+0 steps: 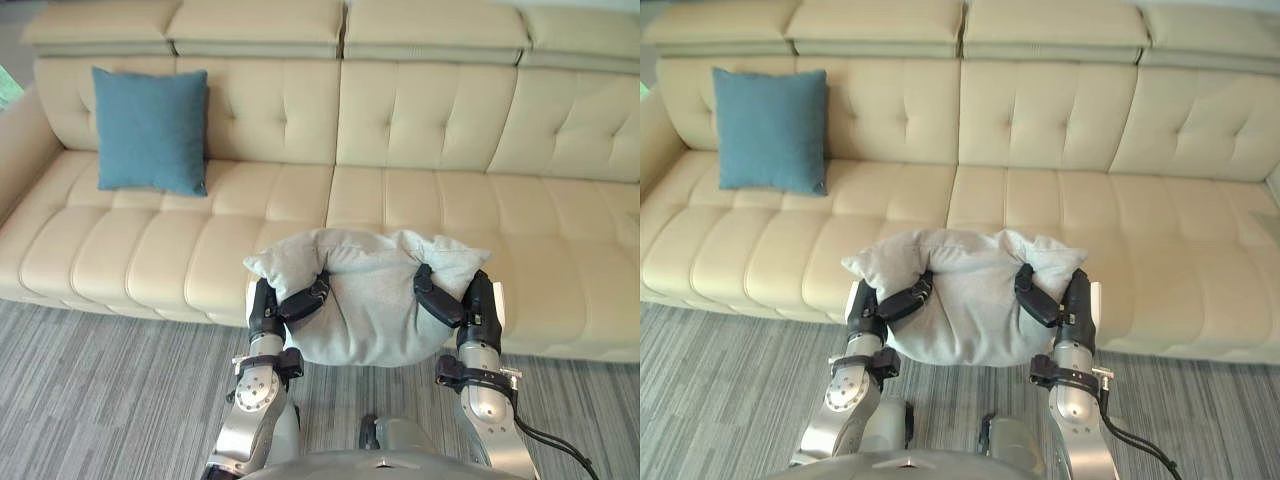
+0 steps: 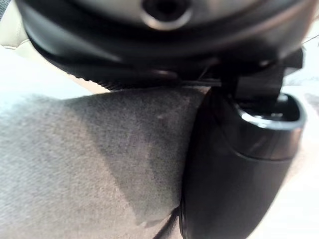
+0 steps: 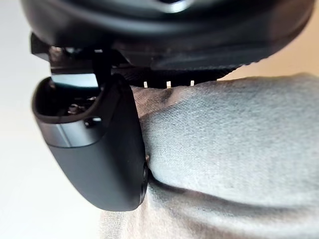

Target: Pick up cushions and gather them together orderly.

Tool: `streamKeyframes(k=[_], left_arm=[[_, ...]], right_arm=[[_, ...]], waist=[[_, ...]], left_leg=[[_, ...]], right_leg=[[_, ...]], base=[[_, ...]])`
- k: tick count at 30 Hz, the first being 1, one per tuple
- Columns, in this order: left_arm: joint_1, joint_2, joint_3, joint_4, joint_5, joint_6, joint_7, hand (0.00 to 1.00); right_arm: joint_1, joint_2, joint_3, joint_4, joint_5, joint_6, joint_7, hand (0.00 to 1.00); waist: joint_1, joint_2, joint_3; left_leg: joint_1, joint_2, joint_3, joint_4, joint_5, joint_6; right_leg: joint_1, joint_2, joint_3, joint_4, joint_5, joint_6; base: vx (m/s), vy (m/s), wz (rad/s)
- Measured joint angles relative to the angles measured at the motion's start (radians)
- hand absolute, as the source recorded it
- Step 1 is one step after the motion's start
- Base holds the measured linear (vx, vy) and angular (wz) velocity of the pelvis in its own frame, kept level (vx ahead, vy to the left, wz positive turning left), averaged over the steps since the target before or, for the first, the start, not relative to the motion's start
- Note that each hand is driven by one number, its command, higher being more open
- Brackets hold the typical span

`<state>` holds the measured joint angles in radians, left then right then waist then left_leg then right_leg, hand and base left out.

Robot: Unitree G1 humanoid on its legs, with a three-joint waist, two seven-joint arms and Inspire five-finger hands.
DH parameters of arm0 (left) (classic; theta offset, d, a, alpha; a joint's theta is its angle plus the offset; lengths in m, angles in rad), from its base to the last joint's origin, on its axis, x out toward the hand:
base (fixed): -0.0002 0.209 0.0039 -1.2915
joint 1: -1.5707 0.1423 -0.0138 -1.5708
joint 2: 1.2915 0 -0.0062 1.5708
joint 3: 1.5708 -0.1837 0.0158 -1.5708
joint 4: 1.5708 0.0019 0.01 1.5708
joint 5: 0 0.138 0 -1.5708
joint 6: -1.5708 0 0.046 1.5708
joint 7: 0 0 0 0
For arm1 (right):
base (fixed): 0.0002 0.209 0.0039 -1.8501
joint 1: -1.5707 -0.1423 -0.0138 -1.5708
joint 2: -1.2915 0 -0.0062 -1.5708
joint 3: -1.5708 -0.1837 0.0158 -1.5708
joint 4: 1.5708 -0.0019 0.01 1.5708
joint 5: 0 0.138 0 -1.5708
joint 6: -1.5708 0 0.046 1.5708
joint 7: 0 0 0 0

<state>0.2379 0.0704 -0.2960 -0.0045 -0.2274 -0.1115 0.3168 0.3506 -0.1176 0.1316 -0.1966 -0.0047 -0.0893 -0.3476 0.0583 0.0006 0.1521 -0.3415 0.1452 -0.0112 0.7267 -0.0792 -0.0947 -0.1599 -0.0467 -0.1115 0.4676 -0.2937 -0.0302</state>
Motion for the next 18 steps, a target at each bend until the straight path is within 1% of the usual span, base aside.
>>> streamKeyframes(k=[1,2,3,4,5,6,7,8,9,10,11,12,13,15,16,17,18], left_arm=[[0.011,-0.001,0.0,-0.008,-0.002,0.0,0.0,0.0],[0.015,-0.001,-0.001,-0.01,-0.002,0.0,0.0,0.0],[0.016,-0.005,-0.002,-0.01,-0.003,0.0,-0.002,0.0],[0.016,-0.005,-0.002,-0.01,-0.003,0.0,-0.002,0.0],[0.015,-0.005,-0.002,-0.01,-0.002,0.0,-0.002,0.0],[0.016,-0.005,-0.003,-0.01,-0.001,0.0,-0.002,0.0],[0.017,-0.004,-0.003,-0.01,-0.001,0.001,-0.002,0.0],[0.018,-0.001,-0.004,-0.01,-0.001,0.001,-0.002,0.0],[0.021,0.013,-0.004,-0.009,0.0,0.003,-0.001,0.0],[0.023,0.029,-0.004,-0.008,0.0,0.005,0.0,0.0],[0.022,0.034,-0.004,-0.008,0.001,0.005,0.0,0.0],[0.022,0.035,-0.004,-0.008,0.002,0.005,0.0,0.0],[0.023,0.04,-0.004,-0.008,0.002,0.005,0.0,0.0],[0.025,0.054,-0.004,0.007,0.002,0.005,0.0,0.0],[0.025,0.063,-0.003,0.016,0.002,0.005,0.0,0.0],[0.025,0.066,-0.002,0.033,0.005,0.005,0.0,0.0],[0.025,0.067,-0.001,0.035,0.006,0.005,0.0,0.0]], right_arm=[[0.0,-0.001,0.004,-0.006,-0.004,0.0,-0.002,0.0],[0.0,-0.001,0.005,-0.008,-0.005,0.0,-0.004,0.0],[-0.003,-0.001,0.005,-0.013,-0.012,0.0,-0.009,0.0],[-0.006,-0.001,0.005,-0.014,-0.013,0.0,-0.011,0.0],[-0.01,-0.001,0.005,-0.014,-0.014,0.0,-0.014,0.0],[-0.012,-0.001,0.006,-0.013,-0.014,0.0,-0.015,0.0],[-0.014,-0.002,0.006,-0.012,-0.014,0.0,-0.015,0.0],[-0.014,-0.004,0.007,-0.01,-0.014,0.001,-0.016,0.0],[-0.02,0.001,0.012,0.006,-0.015,0.006,-0.016,0.0],[-0.022,0.011,0.017,0.021,-0.015,0.01,-0.016,0.0],[-0.021,0.019,0.017,0.023,-0.017,0.014,-0.017,0.0],[-0.021,0.023,0.017,0.025,-0.019,0.014,-0.016,0.0],[-0.036,0.03,0.015,0.04,-0.038,0.014,-0.016,0.0],[-0.065,0.037,0.015,0.102,-0.045,0.014,-0.015,0.0],[-0.08,0.041,0.015,0.142,-0.055,0.014,-0.014,0.0],[-0.09,0.041,0.015,0.194,-0.055,0.014,-0.011,0.0],[-0.093,0.041,0.015,0.205,-0.055,0.014,-0.01,0.0]], waist=[[0.003,-0.008,-0.007],[0.007,-0.009,-0.015],[0.021,-0.011,-0.026],[0.024,-0.011,-0.028],[0.025,-0.013,-0.032],[0.025,-0.017,-0.034],[0.027,-0.012,-0.039],[0.036,-0.011,-0.051],[0.045,-0.024,-0.063],[0.042,-0.046,-0.079],[0.039,-0.058,-0.087],[0.04,-0.072,-0.097],[0.041,-0.08,-0.102],[0.042,-0.078,-0.1],[0.039,-0.077,-0.099],[0.026,-0.069,-0.098],[0.02,-0.066,-0.099]], left_leg=[[-0.035,0.003,-0.001,0.042,-0.009,0.003],[-0.044,0.001,-0.002,0.043,-0.031,0.009],[-0.05,-0.014,-0.002,-0.004,-0.088,0.019],[-0.05,-0.021,-0.003,-0.037,-0.105,0.022],[-0.055,-0.036,-0.007,-0.12,-0.115,0.026],[-0.06,-0.049,-0.008,-0.215,-0.109,0.025],[-0.06,-0.05,-0.008,-0.266,-0.1,0.02],[-0.045,-0.046,-0.007,-0.375,-0.051,0.016],[-0.02,-0.05,0.009,-0.397,0.059,0.021],[-0.021,-0.063,0.027,-0.375,0.045,0.035],[-0.022,-0.073,0.043,-0.35,0.026,0.048],[-0.021,-0.085,0.067,-0.328,0.007,0.065],[0.025,-0.11,0.111,-0.335,-0.02,0.089],[0.126,-0.121,0.157,-0.384,-0.044,0.104],[0.181,-0.121,0.172,-0.413,-0.051,0.114],[0.24,-0.115,0.178,-0.448,-0.057,0.114],[0.25,-0.11,0.177,-0.458,-0.061,0.111]], right_leg=[[0.005,0.001,0.006,-0.001,0.0,-0.01],[0.004,0.001,0.012,-0.003,0.0,-0.01],[0.004,-0.001,0.031,-0.013,0.0,-0.011],[0.006,-0.002,0.036,-0.021,0.0,-0.011],[0.014,-0.006,0.04,-0.038,0.001,-0.011],[0.028,-0.011,0.044,-0.058,0.0,-0.008],[0.033,-0.013,0.047,-0.067,0.001,-0.001],[0.037,-0.009,0.061,-0.077,-0.004,0.025],[0.047,-0.015,0.091,-0.08,-0.013,0.053],[0.057,-0.034,0.101,-0.099,-0.01,0.067],[0.074,-0.049,0.109,-0.119,0.001,0.087],[0.078,-0.07,0.125,-0.123,0.006,0.095],[0.07,-0.108,0.144,-0.066,0.018,0.118],[0.022,-0.136,0.138,0.12,0.043,0.156],[-0.017,-0.156,0.129,0.233,0.062,0.156],[-0.065,-0.167,0.093,0.338,0.041,0.125],[-0.081,-0.166,0.081,0.343,0.035,0.115]], base=[[0.06,-0.016,-0.1],[0.09,0.012,-0.21],[0.09,0.028,-0.24],[0.13,0.062,-0.22],[0.17,0.098,-0.1],[0.19,0.113,-0.09],[0.3,0.196,-0.24],[0.37,0.247,-0.51],[0.41,0.265,-0.55],[0.33,0.188,-0.43],[0.31,0.182,-0.29],[0.42,0.258,-0.52],[0.49,0.326,-0.71],[0.38,0.273,-0.71],[0.19,0.14,-0.5],[0.14,0.071,-0.3],[0.08,0.019,-0.12]])
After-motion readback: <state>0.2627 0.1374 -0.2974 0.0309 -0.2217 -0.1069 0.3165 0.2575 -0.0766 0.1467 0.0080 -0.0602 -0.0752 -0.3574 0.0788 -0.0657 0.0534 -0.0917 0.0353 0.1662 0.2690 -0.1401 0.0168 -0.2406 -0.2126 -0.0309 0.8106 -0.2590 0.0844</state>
